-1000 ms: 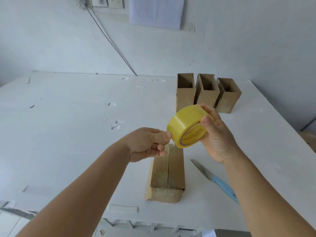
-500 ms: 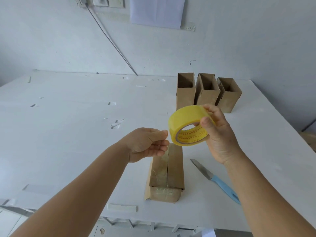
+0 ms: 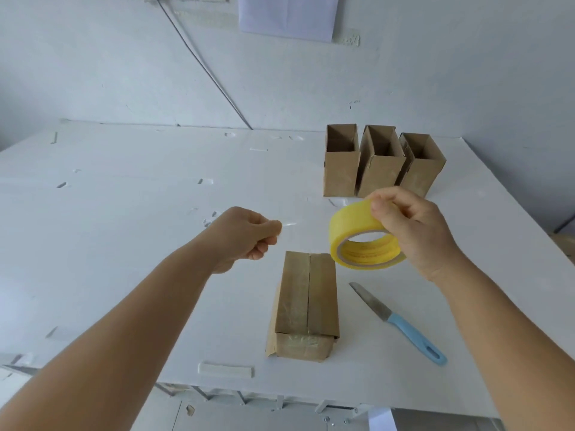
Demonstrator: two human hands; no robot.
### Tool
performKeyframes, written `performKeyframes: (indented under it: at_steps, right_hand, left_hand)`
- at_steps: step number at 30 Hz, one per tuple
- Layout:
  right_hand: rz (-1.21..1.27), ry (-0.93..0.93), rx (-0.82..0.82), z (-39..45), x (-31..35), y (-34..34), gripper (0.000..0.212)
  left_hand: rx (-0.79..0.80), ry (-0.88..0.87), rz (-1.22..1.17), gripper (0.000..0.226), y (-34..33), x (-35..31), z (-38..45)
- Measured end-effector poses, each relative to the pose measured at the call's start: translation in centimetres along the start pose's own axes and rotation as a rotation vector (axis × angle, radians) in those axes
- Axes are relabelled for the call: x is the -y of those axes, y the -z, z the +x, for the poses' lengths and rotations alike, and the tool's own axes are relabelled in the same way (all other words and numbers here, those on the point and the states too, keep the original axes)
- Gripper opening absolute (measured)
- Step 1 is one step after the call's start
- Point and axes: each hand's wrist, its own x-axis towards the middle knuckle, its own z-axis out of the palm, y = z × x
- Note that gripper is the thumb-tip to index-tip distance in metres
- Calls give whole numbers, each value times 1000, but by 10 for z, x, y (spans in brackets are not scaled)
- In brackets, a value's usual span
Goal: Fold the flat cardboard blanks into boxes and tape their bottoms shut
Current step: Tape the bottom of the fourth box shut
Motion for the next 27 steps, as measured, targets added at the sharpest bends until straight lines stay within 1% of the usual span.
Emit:
performKeyframes:
  at_steps: [3,5,6,9,10,12,14,18,19,20,23,27]
  right_hand:
    - [-224,-110,-68,-3,-14,36,11]
    - [-254,-174,-135,-9,-19,58,5]
    - [-230,-185,-158,-11,-20,64,3]
    - [-121,-166,-144,-14,-21,53,16]
    - [-79,-167,-128,-15,-20,45,15]
    - [-3,-171,-114,-14,-20,34,4]
    - [68,-175,-123,-13,-20,27,11]
    - [366,-228,-174,-12,-19,19,18]
    - [455,-242,-172,-12,-20,18,17]
    - [534,-256,-161,-12,-21,17,15]
    - [699,-275,-143,-13,-19,15,22]
    - [844,-246,-158,-15,-13,10,31]
  left_hand:
    - [-182,55,23,25,34,24,4]
    - [-268,80,-1,24,56,39,1]
    - [-260,81,-6,22,61,44,0]
    - [-124,38,-71,19,44,43,-1]
    - [-78,16,-100,20,33,40,-1]
    - [-2,-20,-156,23,15,30,-3]
    - [68,-43,-223,25,2,21,-6]
    - [218,-67,-346,27,-17,5,-16]
    - [256,-69,-377,26,-21,1,-19]
    - [284,-71,-406,25,-23,-2,-21]
    - [331,-72,-474,25,-28,-12,-27]
    - [336,-63,-461,29,-34,-24,-35]
